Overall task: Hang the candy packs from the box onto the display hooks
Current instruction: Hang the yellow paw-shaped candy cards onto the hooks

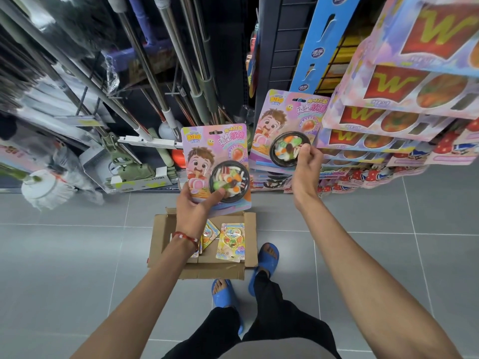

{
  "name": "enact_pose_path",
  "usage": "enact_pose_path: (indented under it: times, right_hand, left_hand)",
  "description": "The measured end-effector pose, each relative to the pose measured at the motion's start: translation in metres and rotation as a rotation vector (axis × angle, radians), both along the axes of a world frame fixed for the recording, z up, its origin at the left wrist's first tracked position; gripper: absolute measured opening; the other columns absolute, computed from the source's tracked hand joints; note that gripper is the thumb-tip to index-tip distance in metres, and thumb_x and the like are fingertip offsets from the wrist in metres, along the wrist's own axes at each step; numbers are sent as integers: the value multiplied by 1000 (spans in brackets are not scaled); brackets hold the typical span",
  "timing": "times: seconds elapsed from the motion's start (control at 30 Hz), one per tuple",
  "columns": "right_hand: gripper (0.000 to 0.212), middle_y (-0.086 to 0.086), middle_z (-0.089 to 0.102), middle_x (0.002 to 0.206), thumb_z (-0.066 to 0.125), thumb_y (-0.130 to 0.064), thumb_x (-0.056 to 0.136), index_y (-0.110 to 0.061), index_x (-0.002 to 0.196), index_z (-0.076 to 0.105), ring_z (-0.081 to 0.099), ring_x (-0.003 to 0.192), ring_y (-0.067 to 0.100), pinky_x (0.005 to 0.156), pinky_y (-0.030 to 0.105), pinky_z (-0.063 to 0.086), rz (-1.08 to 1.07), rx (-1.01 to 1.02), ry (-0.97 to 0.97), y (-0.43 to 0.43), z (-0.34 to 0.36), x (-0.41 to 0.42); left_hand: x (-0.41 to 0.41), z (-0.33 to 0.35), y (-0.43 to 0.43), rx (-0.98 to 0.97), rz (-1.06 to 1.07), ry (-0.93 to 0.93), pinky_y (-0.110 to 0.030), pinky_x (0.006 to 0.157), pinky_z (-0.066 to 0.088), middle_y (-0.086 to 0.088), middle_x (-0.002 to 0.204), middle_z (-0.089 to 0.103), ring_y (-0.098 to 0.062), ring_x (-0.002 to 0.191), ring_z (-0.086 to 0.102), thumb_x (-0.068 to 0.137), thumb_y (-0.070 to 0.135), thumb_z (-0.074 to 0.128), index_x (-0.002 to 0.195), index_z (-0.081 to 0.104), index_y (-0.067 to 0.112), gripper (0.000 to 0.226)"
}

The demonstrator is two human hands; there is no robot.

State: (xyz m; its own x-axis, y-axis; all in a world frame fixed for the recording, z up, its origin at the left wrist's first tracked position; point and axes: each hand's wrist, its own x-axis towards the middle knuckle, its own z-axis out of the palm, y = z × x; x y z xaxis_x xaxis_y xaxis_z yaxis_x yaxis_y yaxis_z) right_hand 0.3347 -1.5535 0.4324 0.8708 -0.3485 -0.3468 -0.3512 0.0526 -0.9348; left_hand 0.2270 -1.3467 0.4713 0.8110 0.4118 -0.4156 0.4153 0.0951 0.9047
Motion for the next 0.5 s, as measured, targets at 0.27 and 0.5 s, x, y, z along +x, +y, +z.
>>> enact_pose_path:
  times: [0.27,0.5]
  right_hand:
    - [36,3,58,116,41,-32,109,-6,134,42,58,96,5,70,2,45,64,-101,27,-7,-13,-1]
    - [31,7,60,124,52,-35,105,-11,126,54,58,110,16,90,23,45,70,-127,75,-15,-7,-10]
  left_hand:
    - [1,3,-9,15,-64,-37,-17,74,57,3,101,74,-3,87,73,81,-1,79,108,62,20,38]
    - [7,-1,-15,41,-142,-72,-34,91,57,-4,113,75,-20,106,72,74,12,86,121,63,13,52]
